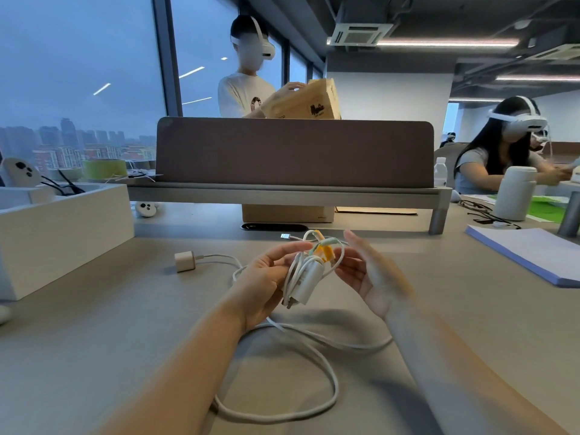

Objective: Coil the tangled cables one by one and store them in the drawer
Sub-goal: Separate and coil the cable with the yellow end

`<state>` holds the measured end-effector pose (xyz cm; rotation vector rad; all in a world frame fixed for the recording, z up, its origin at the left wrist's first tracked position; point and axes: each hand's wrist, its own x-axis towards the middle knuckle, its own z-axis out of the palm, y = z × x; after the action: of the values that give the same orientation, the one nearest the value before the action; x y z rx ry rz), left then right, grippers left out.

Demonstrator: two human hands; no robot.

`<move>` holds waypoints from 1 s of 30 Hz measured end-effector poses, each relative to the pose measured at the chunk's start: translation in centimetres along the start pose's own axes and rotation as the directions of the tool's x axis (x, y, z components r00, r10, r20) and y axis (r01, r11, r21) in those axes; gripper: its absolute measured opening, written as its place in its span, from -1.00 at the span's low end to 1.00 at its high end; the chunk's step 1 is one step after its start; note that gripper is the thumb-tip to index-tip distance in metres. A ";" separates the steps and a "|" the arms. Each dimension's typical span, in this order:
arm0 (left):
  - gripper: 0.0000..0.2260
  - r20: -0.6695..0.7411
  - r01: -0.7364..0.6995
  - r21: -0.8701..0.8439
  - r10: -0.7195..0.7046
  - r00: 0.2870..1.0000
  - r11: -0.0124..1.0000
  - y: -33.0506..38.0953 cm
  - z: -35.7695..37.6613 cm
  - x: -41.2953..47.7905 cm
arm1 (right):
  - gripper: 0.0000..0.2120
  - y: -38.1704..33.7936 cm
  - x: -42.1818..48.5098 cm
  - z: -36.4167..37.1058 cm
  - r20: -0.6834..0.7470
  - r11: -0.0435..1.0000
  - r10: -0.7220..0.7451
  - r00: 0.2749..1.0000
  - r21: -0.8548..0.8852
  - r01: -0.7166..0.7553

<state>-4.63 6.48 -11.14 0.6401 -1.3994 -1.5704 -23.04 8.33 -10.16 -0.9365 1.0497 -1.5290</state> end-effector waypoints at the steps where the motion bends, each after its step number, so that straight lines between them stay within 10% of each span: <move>1: -0.52 -0.003 -0.003 0.009 0.003 1.000 1.000 -0.1 -0.1 0.1 | -0.73 0.1 0.0 0.0 0.028 0.999 -0.010 1.000 -0.034 0.011; 23: -0.61 -0.086 -0.085 0.268 0.112 0.990 0.960 -0.6 0.3 0.1 | -0.71 1.0 0.7 0.0 0.162 0.997 0.065 0.985 -0.060 -0.056; 30: -0.66 -0.115 -0.104 0.323 0.148 0.982 0.941 -0.6 0.2 0.2 | -0.49 1.9 0.8 0.2 0.062 0.892 -0.243 0.968 -0.378 0.248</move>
<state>-5.09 6.40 -11.65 0.8156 -1.5686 -1.1877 -22.47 7.33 -11.85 -1.3946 1.2876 -1.5437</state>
